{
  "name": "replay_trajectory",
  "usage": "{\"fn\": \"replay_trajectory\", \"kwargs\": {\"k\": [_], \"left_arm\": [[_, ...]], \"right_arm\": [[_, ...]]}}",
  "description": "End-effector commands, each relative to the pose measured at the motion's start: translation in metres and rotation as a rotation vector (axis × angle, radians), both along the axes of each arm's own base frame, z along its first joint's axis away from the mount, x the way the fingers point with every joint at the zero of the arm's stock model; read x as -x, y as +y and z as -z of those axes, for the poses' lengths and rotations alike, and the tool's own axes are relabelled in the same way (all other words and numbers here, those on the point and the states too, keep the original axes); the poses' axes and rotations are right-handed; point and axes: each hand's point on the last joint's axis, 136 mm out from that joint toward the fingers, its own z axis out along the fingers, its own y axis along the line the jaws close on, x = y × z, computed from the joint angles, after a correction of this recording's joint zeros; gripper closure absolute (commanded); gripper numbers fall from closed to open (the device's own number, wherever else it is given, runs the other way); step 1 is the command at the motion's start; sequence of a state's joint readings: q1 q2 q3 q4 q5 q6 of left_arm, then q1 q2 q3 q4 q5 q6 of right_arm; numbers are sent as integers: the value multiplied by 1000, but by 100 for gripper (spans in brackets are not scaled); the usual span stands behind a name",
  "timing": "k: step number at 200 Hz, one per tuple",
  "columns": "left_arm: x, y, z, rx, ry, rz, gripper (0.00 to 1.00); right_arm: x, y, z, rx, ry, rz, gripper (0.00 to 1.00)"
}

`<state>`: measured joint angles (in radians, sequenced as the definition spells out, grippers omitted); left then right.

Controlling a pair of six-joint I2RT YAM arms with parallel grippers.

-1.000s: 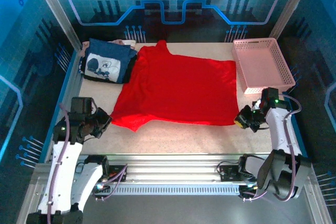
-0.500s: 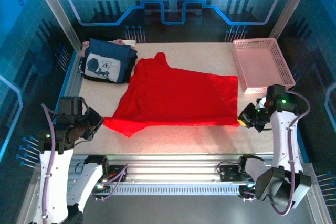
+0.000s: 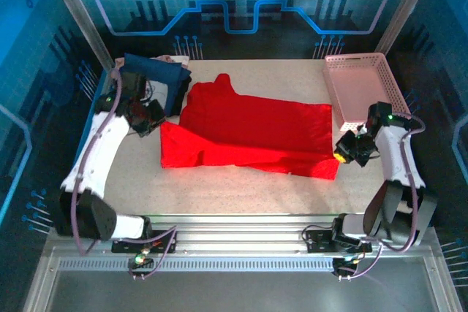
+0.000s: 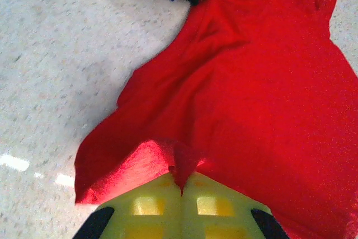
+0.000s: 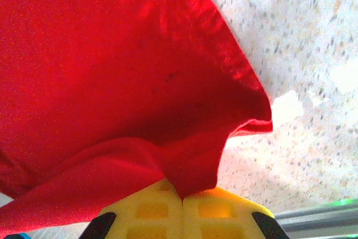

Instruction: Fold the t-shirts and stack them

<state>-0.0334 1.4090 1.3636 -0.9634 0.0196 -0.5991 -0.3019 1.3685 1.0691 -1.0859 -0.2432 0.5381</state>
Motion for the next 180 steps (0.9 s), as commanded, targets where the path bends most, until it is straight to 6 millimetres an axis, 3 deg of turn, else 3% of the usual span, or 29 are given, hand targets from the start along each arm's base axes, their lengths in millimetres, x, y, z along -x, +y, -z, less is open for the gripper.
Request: {"fn": "replay_trajectory", "kwargs": {"k": [1, 71, 144, 156, 166, 180], "left_arm": [[-45, -4, 5, -58, -50, 133, 100], [-128, -16, 52, -78, 14, 296, 100], [-166, -19, 70, -103, 19, 347, 100], [-172, -22, 73, -82, 7, 338, 100], [-176, -25, 73, -53, -3, 323, 83], [-178, -31, 62, 13, -33, 292, 42]], "right_arm": [[-25, -19, 6, 80, -20, -24, 100], [-62, -31, 36, 175, 43, -88, 100], [-105, -29, 46, 270, 64, -154, 100], [-110, -29, 49, 276, 68, -152, 93], [-114, -28, 51, 275, 63, -152, 84], [-121, -29, 43, 284, 22, -149, 55]]}}
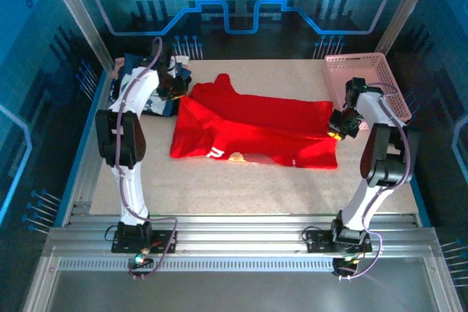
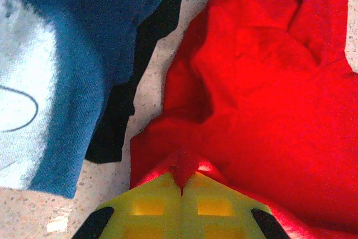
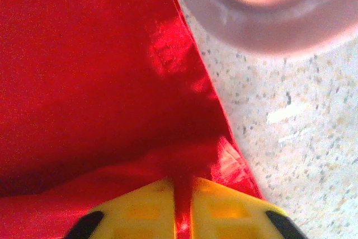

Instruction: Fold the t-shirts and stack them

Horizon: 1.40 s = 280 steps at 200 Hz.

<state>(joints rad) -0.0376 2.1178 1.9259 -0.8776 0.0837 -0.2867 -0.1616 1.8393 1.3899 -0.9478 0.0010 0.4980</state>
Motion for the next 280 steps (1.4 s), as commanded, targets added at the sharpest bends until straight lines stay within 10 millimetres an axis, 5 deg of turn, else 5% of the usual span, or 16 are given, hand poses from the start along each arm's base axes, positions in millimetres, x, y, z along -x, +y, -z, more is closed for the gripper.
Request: {"fn": "replay_trajectory", "kwargs": {"k": [1, 22, 45, 62, 79, 101, 121, 149, 182, 227, 242, 252, 280], "left_arm": [[-8, -13, -16, 98, -36, -22, 40], [10, -15, -60, 182, -110, -72, 17], [67, -22, -93, 298, -120, -96, 2], [123, -24, -78, 317, -22, -116, 1], [175, -20, -43, 313, 73, -164, 3], [207, -22, -5, 349, 130, -205, 7], [208, -21, 23, 356, 145, -236, 14], [196, -17, 54, 341, 169, -275, 23], [189, -14, 86, 329, 203, -315, 28], [168, -9, 100, 308, 188, -327, 40], [165, -5, 106, 280, 198, -330, 47], [165, -3, 110, 261, 207, -324, 53], [174, 17, 111, 147, 236, -328, 93]], "right_arm": [[-13, -4, -9, 41, -45, 0, 53], [-7, -3, -46, 52, -144, -31, 36], [27, 8, -86, 18, -221, -63, 23], [69, 23, -91, -55, -192, -66, 22], [104, 38, -78, -131, -160, -46, 23], [132, 45, -50, -188, -150, 12, 25], [143, 45, -19, -214, -100, 50, 27], [133, 37, 11, -251, -73, 113, 31], [114, 23, 32, -255, -87, 186, 34], [83, 12, 47, -268, -119, 236, 40], [76, 7, 53, -263, -104, 250, 52], [72, 6, 56, -263, -92, 260, 70], [81, -4, 59, -209, -20, 261, 99]]}}
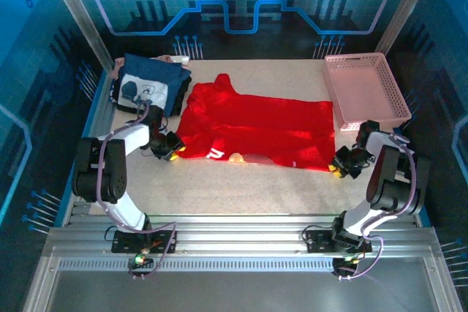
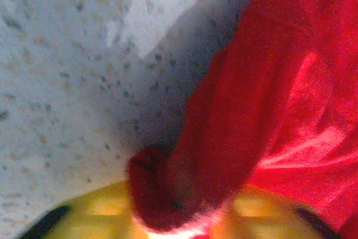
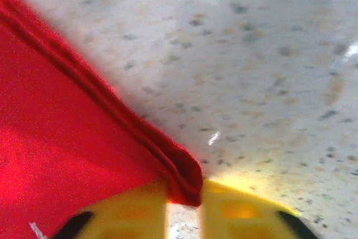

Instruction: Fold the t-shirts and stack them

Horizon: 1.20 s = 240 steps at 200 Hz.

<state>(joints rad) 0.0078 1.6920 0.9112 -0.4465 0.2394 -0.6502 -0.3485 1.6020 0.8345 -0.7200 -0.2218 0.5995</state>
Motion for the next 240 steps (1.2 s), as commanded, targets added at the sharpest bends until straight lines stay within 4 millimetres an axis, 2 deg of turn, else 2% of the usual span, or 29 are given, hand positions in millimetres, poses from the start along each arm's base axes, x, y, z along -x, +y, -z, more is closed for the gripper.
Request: {"fn": "replay_trajectory", "kwargs": {"k": [1, 3, 8, 36, 42, 59, 103, 124, 154, 165, 174, 186, 194, 205, 221, 233, 240], "left_arm": [[-2, 22, -2, -115, 6, 13, 94], [-1, 23, -2, -120, 8, 13, 97], [3, 27, -4, -130, 15, 12, 100], [29, 38, -17, -187, 36, 19, 100], [34, 37, -19, -187, 36, 15, 100], [51, 33, -23, -162, 36, -4, 100], [112, 27, -19, -126, 86, -65, 100], [137, 25, -10, -115, 125, -90, 100], [147, 30, -8, -158, 174, -142, 98], [150, 32, -7, -166, 189, -156, 90], [150, 32, -11, -169, 183, -166, 74], [146, 35, -23, -185, 148, -180, 46], [139, 37, -37, -198, 106, -188, 36], [129, 33, -60, -188, 40, -183, 29], [114, 26, -89, -154, -30, -181, 27], [102, 13, -112, -132, -87, -155, 26], [94, 2, -123, -110, -120, -136, 26]], "right_arm": [[-25, -13, 1, 51, -63, -8, 99], [-31, -17, -5, 66, -81, -10, 100], [-29, -21, -8, 87, -79, -13, 100], [-11, -35, -25, 132, -83, -2, 100], [1, -34, -23, 137, -63, -8, 100], [14, -28, -27, 127, -65, -16, 100], [53, -17, -26, 122, -37, -2, 100], [55, -12, -31, 122, -36, 17, 100], [62, -13, -31, 129, 1, 56, 96], [62, -11, -30, 112, 5, 69, 90], [60, -9, -30, 96, 1, 76, 83], [57, -5, -36, 74, -19, 82, 72], [53, -1, -44, 57, -49, 84, 62], [49, 3, -59, 47, -98, 78, 52], [44, 12, -84, 27, -169, 41, 41], [36, 32, -100, -38, -234, -46, 32], [28, 50, -111, -107, -296, -111, 28]]}}
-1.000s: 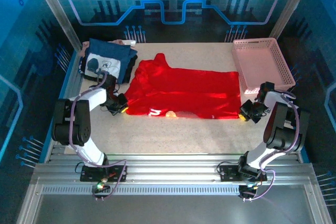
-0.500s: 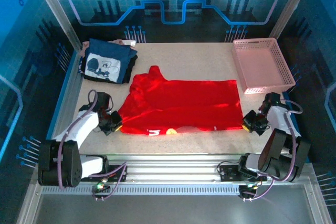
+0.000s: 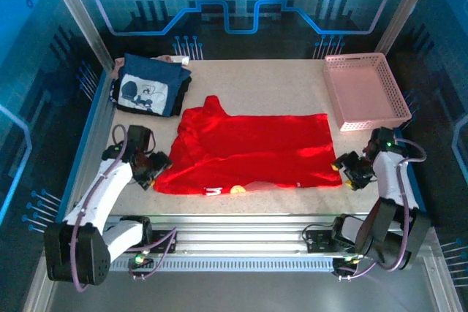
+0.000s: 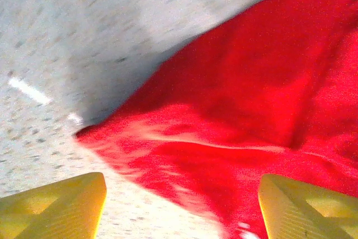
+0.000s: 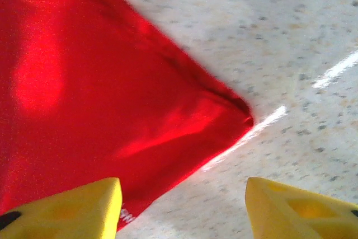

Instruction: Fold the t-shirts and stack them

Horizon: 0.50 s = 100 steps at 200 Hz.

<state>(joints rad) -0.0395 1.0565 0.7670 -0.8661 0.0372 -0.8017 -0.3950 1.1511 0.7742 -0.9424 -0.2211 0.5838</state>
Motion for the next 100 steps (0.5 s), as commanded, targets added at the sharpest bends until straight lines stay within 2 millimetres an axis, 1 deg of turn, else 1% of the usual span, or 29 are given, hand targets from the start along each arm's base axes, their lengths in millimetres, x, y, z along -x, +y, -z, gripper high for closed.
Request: {"fn": "replay_trajectory", "kwargs": {"k": [1, 10, 18, 30, 31, 34, 37, 43, 58, 79, 93, 100], "left_arm": [[-16, -22, -41, 37, -86, 27, 26], [-25, -41, -49, 90, -111, 52, 25], [-31, -58, -48, 146, -110, 68, 25], [-38, -78, -34, 221, -79, 61, 26], [-38, -79, -33, 225, -75, 59, 27], [-40, -82, -29, 235, -68, 55, 27], [-41, -86, -25, 242, -63, 53, 28], [-44, -91, -18, 251, -56, 50, 30], [-46, -97, 4, 254, -7, 19, 32], [-46, -100, 32, 269, 53, -35, 39], [-46, -98, 41, 247, 74, -50, 41], [-48, -99, 45, 245, 71, -57, 44]], "right_arm": [[-15, 47, -39, -164, -141, -169, 27], [-21, 66, -51, -210, -204, -250, 23], [-24, 80, -59, -217, -246, -323, 20], [-24, 93, -64, -191, -275, -412, 14], [-24, 96, -64, -186, -276, -427, 11], [-24, 97, -65, -181, -279, -439, 9], [-27, 100, -73, -167, -304, -460, 7], [-29, 104, -79, -155, -329, -491, 6], [-31, 114, -89, -144, -372, -546, 4], [-30, 132, -98, -141, -417, -635, 3], [-27, 139, -100, -129, -429, -675, 3], [-26, 142, -100, -129, -435, -683, 3]]}}
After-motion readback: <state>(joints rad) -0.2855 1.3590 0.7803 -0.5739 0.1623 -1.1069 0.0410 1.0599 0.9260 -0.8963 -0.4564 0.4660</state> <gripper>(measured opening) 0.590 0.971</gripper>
